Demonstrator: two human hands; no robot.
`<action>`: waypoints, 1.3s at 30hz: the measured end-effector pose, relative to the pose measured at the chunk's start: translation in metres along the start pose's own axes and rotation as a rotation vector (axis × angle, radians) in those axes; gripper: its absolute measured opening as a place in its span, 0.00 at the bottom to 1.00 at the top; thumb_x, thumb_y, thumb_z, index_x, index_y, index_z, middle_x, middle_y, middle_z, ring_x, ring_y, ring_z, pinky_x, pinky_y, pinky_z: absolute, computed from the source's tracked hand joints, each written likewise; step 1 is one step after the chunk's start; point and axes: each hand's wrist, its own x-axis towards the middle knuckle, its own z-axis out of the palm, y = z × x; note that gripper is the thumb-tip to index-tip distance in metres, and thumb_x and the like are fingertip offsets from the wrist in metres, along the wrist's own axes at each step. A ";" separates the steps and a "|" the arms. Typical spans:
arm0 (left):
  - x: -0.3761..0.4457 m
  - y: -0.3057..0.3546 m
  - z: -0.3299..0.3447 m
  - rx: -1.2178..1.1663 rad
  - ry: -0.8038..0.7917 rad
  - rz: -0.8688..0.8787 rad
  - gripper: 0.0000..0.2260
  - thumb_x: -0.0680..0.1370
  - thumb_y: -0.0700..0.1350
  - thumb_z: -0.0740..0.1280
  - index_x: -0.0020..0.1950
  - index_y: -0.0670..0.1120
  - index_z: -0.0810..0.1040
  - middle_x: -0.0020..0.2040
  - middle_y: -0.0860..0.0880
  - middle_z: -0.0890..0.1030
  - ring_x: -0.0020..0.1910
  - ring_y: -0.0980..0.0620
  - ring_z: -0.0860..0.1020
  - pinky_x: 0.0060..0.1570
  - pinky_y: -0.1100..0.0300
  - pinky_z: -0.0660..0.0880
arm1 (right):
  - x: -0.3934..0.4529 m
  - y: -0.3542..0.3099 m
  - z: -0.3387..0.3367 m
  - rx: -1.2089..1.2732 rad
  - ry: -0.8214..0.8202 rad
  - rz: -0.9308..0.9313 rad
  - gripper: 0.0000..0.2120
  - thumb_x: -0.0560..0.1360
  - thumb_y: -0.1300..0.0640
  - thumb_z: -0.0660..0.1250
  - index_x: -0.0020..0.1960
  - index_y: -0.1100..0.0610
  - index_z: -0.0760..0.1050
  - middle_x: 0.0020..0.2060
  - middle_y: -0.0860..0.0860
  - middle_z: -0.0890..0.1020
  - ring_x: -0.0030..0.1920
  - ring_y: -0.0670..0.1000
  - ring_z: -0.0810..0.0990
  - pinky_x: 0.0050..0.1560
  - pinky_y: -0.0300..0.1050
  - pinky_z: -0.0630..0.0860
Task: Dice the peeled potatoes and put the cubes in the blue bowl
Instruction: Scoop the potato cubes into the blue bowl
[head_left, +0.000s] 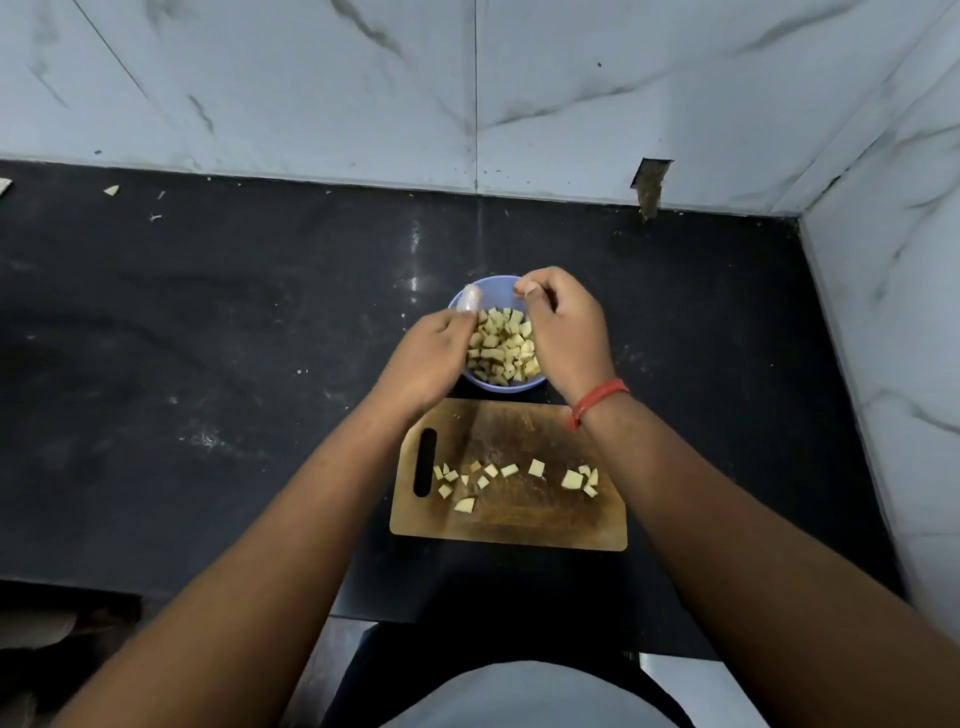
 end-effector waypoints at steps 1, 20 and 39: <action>-0.005 -0.007 0.000 -0.012 -0.016 0.017 0.22 0.85 0.60 0.54 0.48 0.51 0.84 0.46 0.58 0.85 0.50 0.64 0.81 0.57 0.60 0.77 | -0.008 -0.001 -0.003 0.002 0.014 -0.066 0.08 0.78 0.62 0.61 0.46 0.58 0.79 0.43 0.48 0.81 0.46 0.44 0.79 0.48 0.37 0.74; -0.052 -0.075 0.006 -0.115 0.381 0.234 0.14 0.86 0.48 0.56 0.53 0.46 0.81 0.49 0.50 0.83 0.51 0.53 0.81 0.53 0.55 0.78 | -0.117 0.060 0.023 -0.601 -0.725 -0.690 0.19 0.75 0.49 0.66 0.65 0.53 0.75 0.65 0.49 0.75 0.67 0.51 0.70 0.72 0.47 0.64; -0.080 -0.097 0.032 0.855 -0.242 0.216 0.27 0.79 0.63 0.64 0.73 0.51 0.68 0.67 0.49 0.67 0.56 0.46 0.77 0.51 0.49 0.78 | -0.127 0.078 -0.066 -0.878 -0.528 0.029 0.32 0.71 0.48 0.73 0.70 0.54 0.66 0.64 0.50 0.67 0.63 0.52 0.69 0.63 0.44 0.71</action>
